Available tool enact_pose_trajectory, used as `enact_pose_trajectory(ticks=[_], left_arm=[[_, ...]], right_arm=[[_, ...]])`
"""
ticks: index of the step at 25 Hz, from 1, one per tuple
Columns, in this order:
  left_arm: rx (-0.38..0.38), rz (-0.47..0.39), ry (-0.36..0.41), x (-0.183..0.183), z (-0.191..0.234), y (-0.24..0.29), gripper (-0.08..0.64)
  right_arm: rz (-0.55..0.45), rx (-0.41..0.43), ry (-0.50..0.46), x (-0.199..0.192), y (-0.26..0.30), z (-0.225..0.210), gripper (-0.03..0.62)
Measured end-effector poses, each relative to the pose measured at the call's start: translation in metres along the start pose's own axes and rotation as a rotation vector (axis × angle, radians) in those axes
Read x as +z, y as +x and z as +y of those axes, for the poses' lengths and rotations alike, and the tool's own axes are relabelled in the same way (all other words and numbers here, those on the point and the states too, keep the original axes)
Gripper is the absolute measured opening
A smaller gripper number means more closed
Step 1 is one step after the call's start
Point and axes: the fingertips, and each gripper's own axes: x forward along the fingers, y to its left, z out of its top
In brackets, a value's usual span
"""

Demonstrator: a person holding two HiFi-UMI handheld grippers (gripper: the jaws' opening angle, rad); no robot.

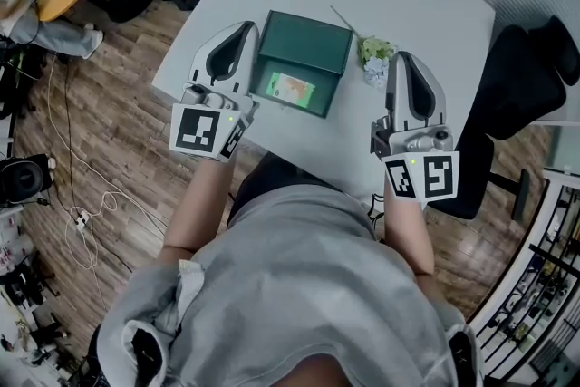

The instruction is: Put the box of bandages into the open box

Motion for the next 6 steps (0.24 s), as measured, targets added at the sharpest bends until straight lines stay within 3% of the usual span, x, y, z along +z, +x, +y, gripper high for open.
enact_pose_trajectory(ticks=[6], left_arm=[[0.002, -0.007, -0.012, 0.0077, -0.0018, -0.0058, 0.020]], right_arm=[[0.009, -0.020, -0.003, 0.0028, -0.0029, 0.0024, 0.048]])
